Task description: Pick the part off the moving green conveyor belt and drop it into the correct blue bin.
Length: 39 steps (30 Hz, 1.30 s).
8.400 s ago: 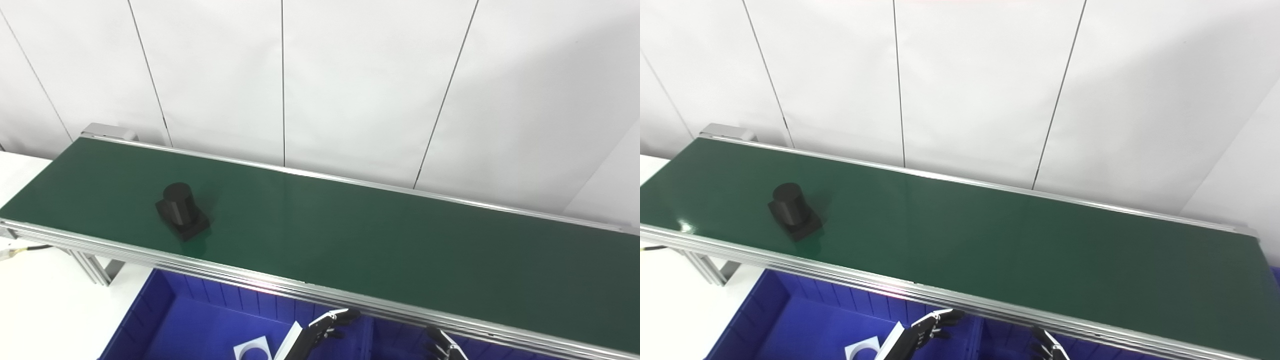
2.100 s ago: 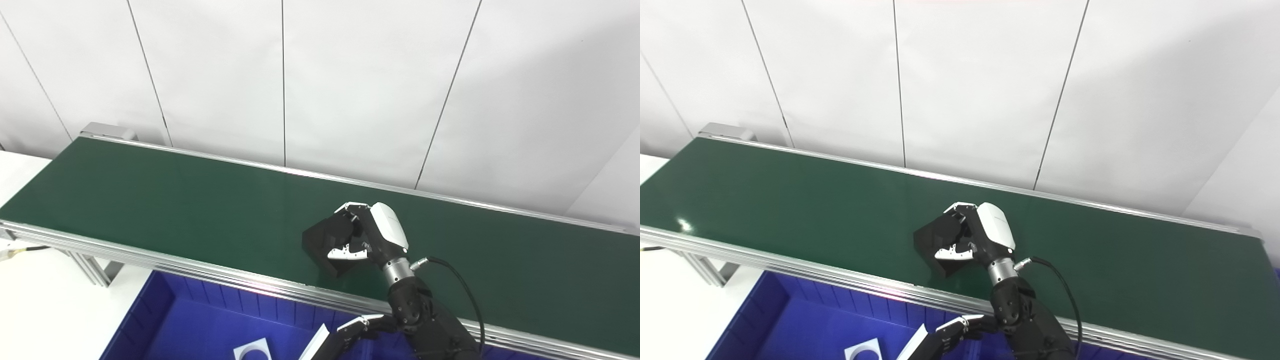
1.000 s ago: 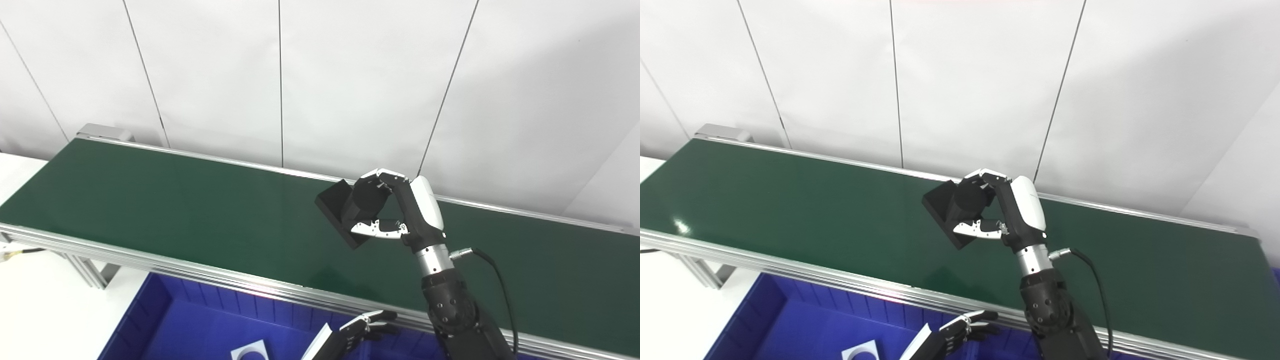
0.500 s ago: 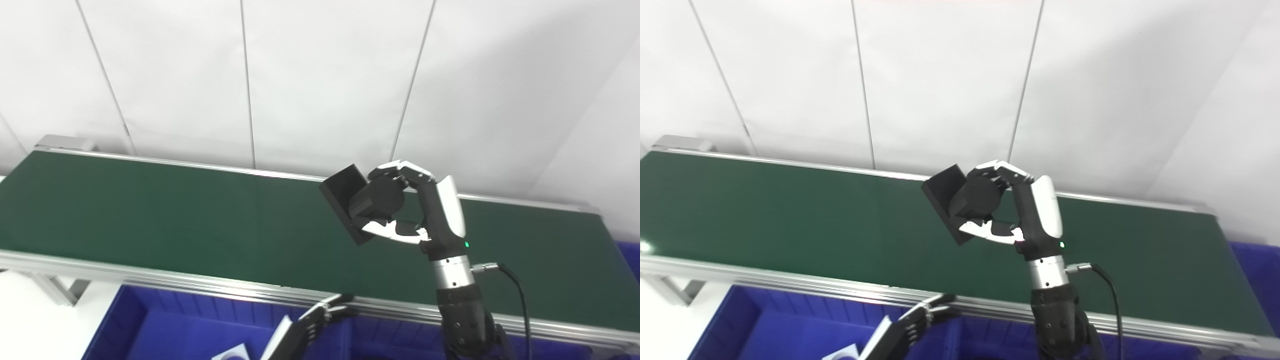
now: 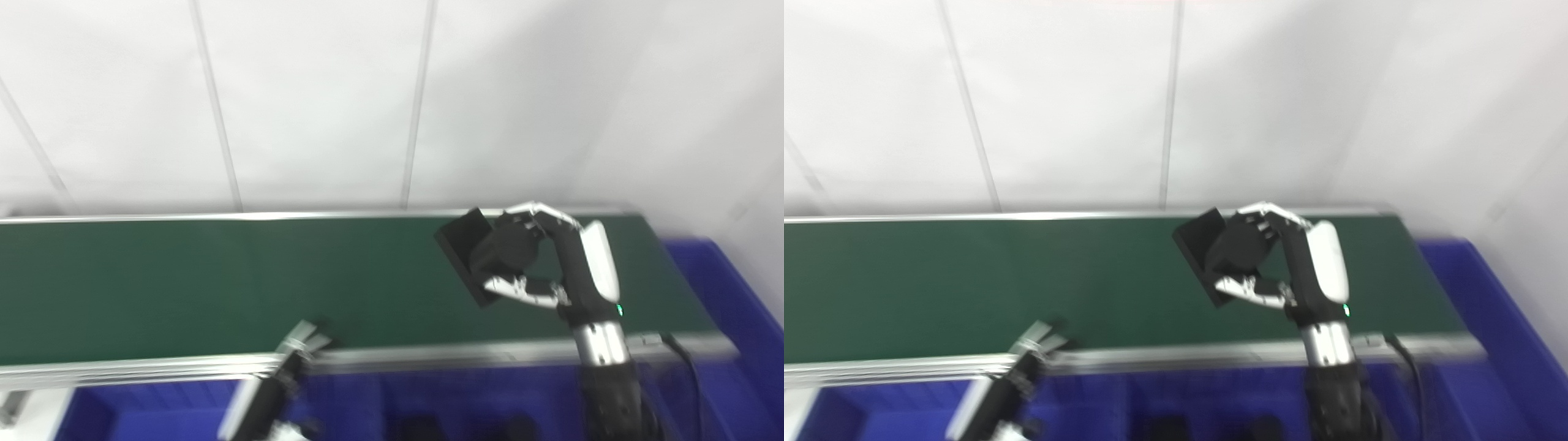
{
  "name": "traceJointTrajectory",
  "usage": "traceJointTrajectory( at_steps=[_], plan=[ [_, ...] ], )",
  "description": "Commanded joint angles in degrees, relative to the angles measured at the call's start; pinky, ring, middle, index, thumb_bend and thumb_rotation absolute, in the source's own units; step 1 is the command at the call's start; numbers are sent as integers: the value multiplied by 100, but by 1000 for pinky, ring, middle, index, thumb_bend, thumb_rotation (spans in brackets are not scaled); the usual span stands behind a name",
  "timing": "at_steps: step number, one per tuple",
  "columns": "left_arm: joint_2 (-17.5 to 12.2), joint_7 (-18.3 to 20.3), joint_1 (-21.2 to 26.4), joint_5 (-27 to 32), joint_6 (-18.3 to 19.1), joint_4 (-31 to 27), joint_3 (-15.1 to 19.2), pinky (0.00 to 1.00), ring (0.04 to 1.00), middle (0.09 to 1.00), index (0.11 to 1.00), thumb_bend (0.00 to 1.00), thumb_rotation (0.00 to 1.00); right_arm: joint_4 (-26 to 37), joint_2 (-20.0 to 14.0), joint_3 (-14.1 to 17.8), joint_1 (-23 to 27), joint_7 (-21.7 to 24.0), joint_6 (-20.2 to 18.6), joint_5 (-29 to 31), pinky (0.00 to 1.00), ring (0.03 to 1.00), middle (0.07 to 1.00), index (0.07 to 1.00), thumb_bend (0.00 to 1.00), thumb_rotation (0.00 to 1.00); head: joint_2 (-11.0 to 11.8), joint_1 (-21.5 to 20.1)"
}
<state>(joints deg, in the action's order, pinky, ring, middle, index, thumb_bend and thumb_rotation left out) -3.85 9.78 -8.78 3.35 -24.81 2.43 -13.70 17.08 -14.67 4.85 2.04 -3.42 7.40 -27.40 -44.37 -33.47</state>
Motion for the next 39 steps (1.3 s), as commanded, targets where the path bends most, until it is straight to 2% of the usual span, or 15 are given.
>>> traceJointTrajectory(
  at_steps=[1,6,8,11,17,21,23,29,34,39],
  plan=[
    [-79,144,194,213,-110,-360,68,886,840,793,878,908,694,360,-165,195,-108,73,-190,159,325,395,471,530,513,0,-81,-33],
    [-91,142,320,283,250,-766,143,818,805,767,850,928,677,665,-327,443,-517,252,-424,239,329,396,460,529,514,0,-172,19],
    [-67,146,332,282,353,-863,141,807,801,758,843,929,661,707,-365,492,-681,276,-392,253,315,388,451,535,513,0,-176,76],
    [-34,174,309,347,412,-921,109,788,792,751,845,914,641,659,-358,473,-912,262,-286,271,333,399,462,538,513,0,-171,155],
    [-3,129,230,149,297,-878,121,779,776,742,839,929,662,532,-368,278,-1247,451,-381,88,365,412,474,526,515,0,-120,296],
    [-6,164,193,155,258,-871,111,791,782,747,839,925,657,161,-386,188,-1299,313,-281,-284,346,396,470,532,513,0,-67,365],
    [0,153,170,137,242,-853,119,793,781,745,837,931,653,24,-462,182,-1324,428,-478,-435,333,387,465,535,512,0,-41,405],
    [-24,167,111,139,288,-844,128,811,790,750,838,958,650,-484,-972,-64,-1369,799,-690,-1134,325,382,454,530,513,0,-9,418],
    [-54,209,105,183,250,-822,128,809,786,748,839,949,647,-923,-1141,-137,-1330,733,-680,-1359,338,395,475,521,515,0,3,414],
    [-63,256,76,246,291,-817,142,825,796,752,841,959,641,-1256,-1258,-59,-1280,796,-865,-1373,373,417,495,504,517,0,45,427]
  ],
)
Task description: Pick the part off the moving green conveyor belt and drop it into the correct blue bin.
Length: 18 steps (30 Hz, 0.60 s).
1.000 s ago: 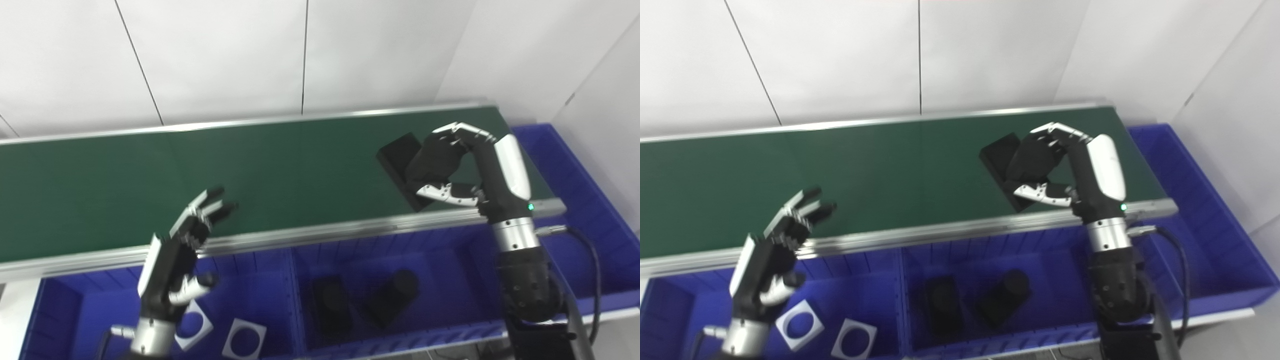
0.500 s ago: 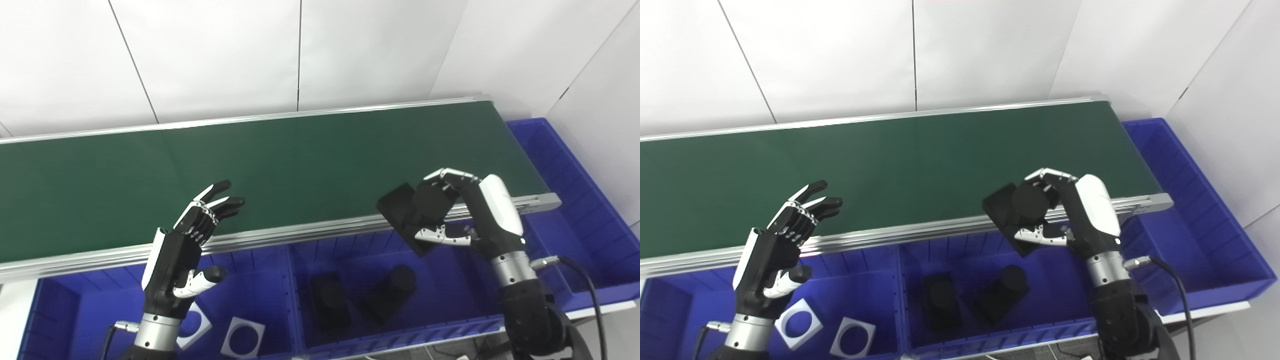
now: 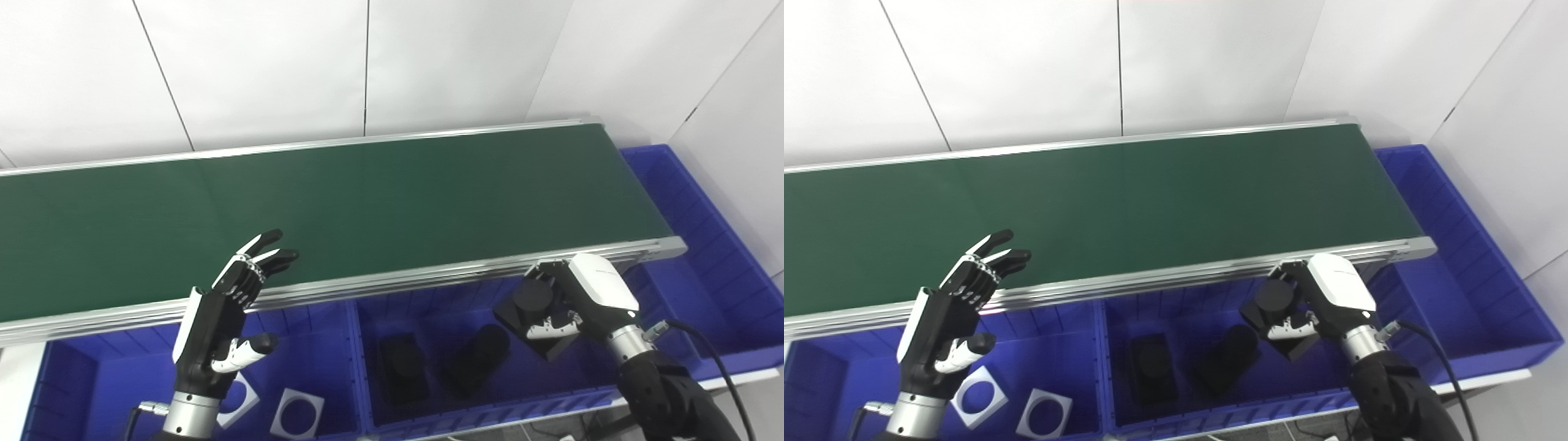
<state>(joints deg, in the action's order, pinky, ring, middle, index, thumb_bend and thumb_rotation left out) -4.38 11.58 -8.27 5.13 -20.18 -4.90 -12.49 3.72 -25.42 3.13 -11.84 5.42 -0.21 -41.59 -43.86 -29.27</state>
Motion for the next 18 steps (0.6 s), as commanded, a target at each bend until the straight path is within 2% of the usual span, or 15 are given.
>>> traceJointTrajectory(
  at_steps=[1,5,11,14,18],
  plan=[
    [-9,78,23,64,-178,-80,22,822,797,753,840,957,638,35,-214,117,113,-82,-109,78,375,410,489,499,518,0,-5,7],
    [-5,70,14,74,-172,-74,24,817,798,751,839,958,631,-35,-395,87,99,4,-188,51,375,410,493,498,518,0,15,9],
    [-27,76,18,59,-244,0,35,816,795,750,838,956,637,-106,-534,103,61,42,-317,33,325,380,462,525,515,0,61,21],
    [-40,85,6,50,-284,52,34,814,796,752,841,955,644,-230,-614,88,36,-43,-227,36,348,394,464,523,516,0,83,47],
    [-53,83,-7,38,-290,60,29,825,803,753,845,953,645,-336,-644,61,35,-101,-304,-51,373,406,490,512,517,0,75,30]
  ],
)
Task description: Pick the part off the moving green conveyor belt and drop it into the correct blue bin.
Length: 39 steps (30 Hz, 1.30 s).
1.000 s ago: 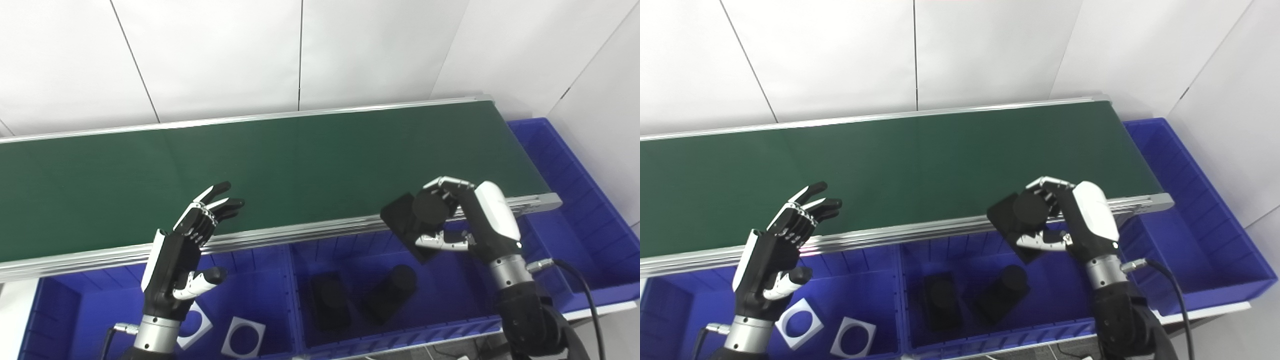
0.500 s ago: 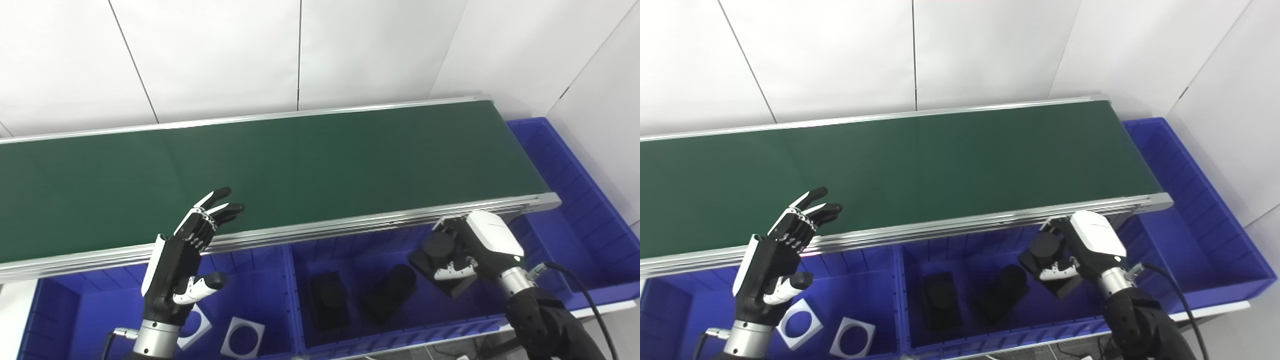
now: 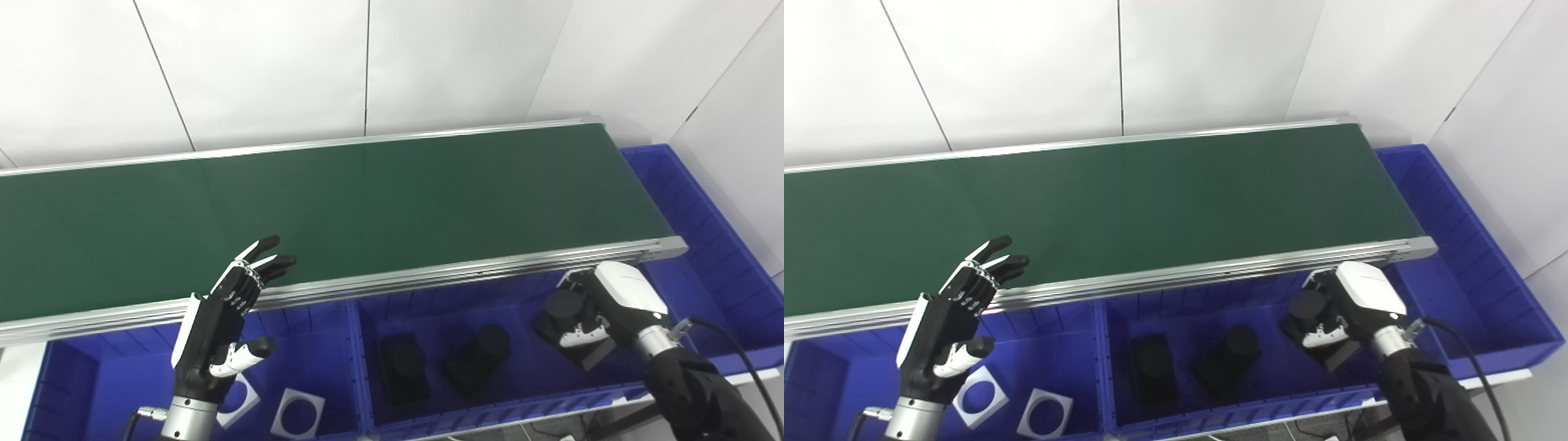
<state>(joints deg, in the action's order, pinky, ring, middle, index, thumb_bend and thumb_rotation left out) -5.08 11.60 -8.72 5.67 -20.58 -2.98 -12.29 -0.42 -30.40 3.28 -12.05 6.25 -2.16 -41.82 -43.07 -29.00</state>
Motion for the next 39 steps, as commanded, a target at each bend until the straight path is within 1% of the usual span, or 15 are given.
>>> traceJointTrajectory(
  at_steps=[1,5,6,7,8,9,11,14,17,24,32,34,35,38,39],
  plan=[
    [15,77,32,-28,-263,-131,6,830,803,753,844,950,640,70,-137,54,51,-204,-116,-29,372,402,492,513,517,0,-20,6],
    [9,78,9,-25,-204,-164,-5,839,804,754,843,952,632,9,-154,42,34,-284,-66,-54,393,412,496,513,518,0,-39,17],
    [9,80,11,-31,-214,-161,-9,839,804,754,843,953,631,23,-174,14,38,-158,-168,-63,401,417,499,510,519,0,-32,17],
    [9,81,14,-38,-229,-155,-11,844,806,755,844,951,634,36,-188,-6,41,-61,-246,-67,451,513,585,579,728,60,-25,18],
    [10,82,19,-47,-249,-146,-13,846,807,755,844,949,636,53,-207,-28,46,68,-340,-56,483,572,639,622,857,99,-23,19],
    [11,82,25,-52,-261,-136,-14,840,804,756,845,946,638,92,-228,-49,50,246,-475,-35,516,636,705,682,943,212,-23,19],
    [8,87,29,-47,-265,-123,-18,829,802,758,847,942,640,149,-278,-81,53,498,-618,51,559,703,777,749,992,341,-24,44],
    [1,92,18,-28,-274,-88,-15,836,808,756,846,939,639,298,-342,-122,62,858,-863,162,605,769,842,791,1000,413,-27,55],
    [9,75,1,-41,-283,-78,-8,837,808,754,844,939,634,386,-345,-141,64,958,-1026,195,623,802,880,814,1000,429,-7,70],
    [-29,148,7,35,-343,-9,5,844,803,754,847,934,636,560,-283,-187,71,995,-1210,200,608,787,871,826,1000,407,31,84],
    [-74,227,6,56,-527,192,59,834,800,754,843,932,645,897,-116,-223,-55,749,-986,333,559,721,817,838,1000,439,151,152],
    [-92,255,-12,119,-478,189,61,845,805,754,842,939,639,1114,9,-176,-141,661,-872,534,553,707,801,832,1000,457,176,173],
    [-100,263,-19,128,-492,206,67,849,807,756,841,939,635,1282,133,-132,-189,608,-825,737,519,651,768,831,1000,509,209,196],
    [-105,290,-29,108,-554,277,91,849,806,757,842,939,639,1636,455,-25,-286,452,-628,1366,513,633,758,827,1000,560,265,238],
    [-109,321,-24,102,-580,328,99,849,806,758,842,939,641,1752,617,-8,-312,338,-460,1598,516,634,759,825,1000,571,331,299]
  ],
)
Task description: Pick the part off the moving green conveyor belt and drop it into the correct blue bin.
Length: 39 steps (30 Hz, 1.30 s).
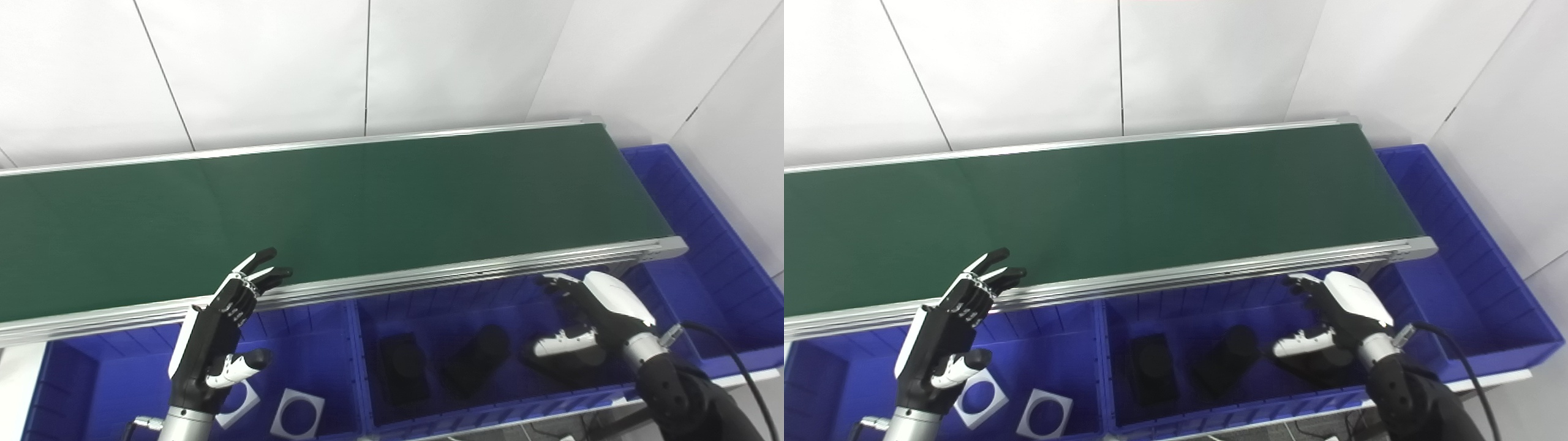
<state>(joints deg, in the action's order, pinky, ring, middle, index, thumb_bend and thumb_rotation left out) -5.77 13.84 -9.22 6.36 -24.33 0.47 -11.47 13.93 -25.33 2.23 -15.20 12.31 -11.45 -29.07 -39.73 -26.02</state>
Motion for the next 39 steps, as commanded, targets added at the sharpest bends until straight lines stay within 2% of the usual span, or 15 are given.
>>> traceJointTrajectory(
  at_steps=[1,2,3,7,9,12,14,17,20,21,23,24,29,35,39],
  plan=[
    [-42,116,29,13,-226,26,27,849,807,760,844,944,646,422,265,102,-20,-394,644,479,510,630,755,818,983,602,15,34],
    [-39,131,29,1,-238,61,34,847,808,761,846,951,652,491,420,102,-29,-554,886,604,493,617,739,812,928,622,46,89],
    [-32,135,23,-15,-244,87,40,850,809,759,846,955,653,540,562,107,-33,-701,1132,740,472,599,722,807,864,593,73,148],
    [42,151,-10,-76,-254,183,69,855,808,754,847,957,642,604,958,154,39,-1115,1889,1019,452,583,697,799,797,569,222,424],
    [83,175,-17,-126,-258,237,76,845,805,756,850,949,636,536,1078,144,110,-1313,2363,1046,464,581,683,785,767,577,301,576],
    [147,231,-10,-167,-259,338,68,816,791,754,843,936,620,363,1244,92,228,-1568,3048,1092,482,585,681,761,735,530,409,828],
    [202,284,-10,-136,-259,412,55,809,787,754,840,930,612,240,1366,53,300,-1717,3364,1010,487,586,681,749,723,515,482,1066],
    [279,309,-27,-167,-260,461,35,820,793,759,833,945,583,13,1550,-67,405,-1834,3722,1045,522,622,701,721,739,553,521,1234],
    [366,360,-31,-236,-260,479,6,836,799,761,837,944,577,-177,1632,-271,489,-1902,3830,1118,564,663,735,718,749,542,570,1572],
    [391,378,-32,-238,-260,485,-2,841,801,761,838,940,571,-213,1645,-323,506,-1924,3835,1117,572,671,744,719,752,538,570,1572],
    [474,375,-51,-266,-260,509,-38,848,803,762,837,941,562,-402,1621,-545,577,-2048,3836,1118,586,682,753,722,748,538,629,1879],
    [508,385,-64,-257,-259,522,-50,858,805,763,834,953,556,-534,1598,-680,623,-2130,3836,1108,594,686,755,723,743,535,637,1905],
    [624,313,-135,-406,-259,530,-121,863,804,760,832,963,549,-1075,1361,-1303,687,-2831,3837,1147,584,678,759,728,687,468,680,2348],
    [647,215,-229,-553,-259,430,-192,863,802,762,827,955,532,-1359,1244,-1844,569,-3517,3837,1075,580,674,757,719,652,460,624,2463],
    [615,140,-259,-656,-259,399,-252,851,807,769,836,953,563,-1532,1203,-2154,560,-3788,3837,1137,577,676,760,705,675,460,585,2420]
  ],
)
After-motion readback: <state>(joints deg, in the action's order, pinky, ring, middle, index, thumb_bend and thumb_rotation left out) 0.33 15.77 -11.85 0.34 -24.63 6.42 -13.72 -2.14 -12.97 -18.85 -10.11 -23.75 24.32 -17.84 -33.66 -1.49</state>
